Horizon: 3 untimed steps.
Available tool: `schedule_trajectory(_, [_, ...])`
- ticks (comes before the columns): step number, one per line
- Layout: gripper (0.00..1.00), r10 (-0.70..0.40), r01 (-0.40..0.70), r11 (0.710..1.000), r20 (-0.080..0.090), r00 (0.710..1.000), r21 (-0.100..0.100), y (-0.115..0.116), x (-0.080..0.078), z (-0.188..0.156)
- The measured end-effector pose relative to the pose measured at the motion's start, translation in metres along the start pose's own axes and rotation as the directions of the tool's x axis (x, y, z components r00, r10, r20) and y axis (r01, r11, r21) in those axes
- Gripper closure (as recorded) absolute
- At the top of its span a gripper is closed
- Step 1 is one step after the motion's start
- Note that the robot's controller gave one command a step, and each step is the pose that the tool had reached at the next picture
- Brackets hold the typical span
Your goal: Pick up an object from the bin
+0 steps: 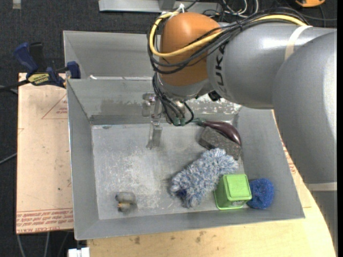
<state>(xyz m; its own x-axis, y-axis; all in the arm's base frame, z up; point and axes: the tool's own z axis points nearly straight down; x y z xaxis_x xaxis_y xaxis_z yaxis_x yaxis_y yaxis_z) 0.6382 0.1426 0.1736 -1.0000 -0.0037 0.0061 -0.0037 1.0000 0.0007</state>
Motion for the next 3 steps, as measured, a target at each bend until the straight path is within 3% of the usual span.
schedule_trajectory(1, [0.00, 0.002, -0.002, 1.000, 0.008, 1.000, -0.001, -0.001, -0.001, -0.005])
schedule_trajectory(2, [0.00, 0.009, -0.009, 1.000, 0.007, 1.000, -0.002, -0.045, 0.023, -0.003])
schedule_trajectory(3, [0.00, -0.122, 0.122, 0.993, 0.008, 0.993, 0.001, -0.083, 0.072, 0.006])
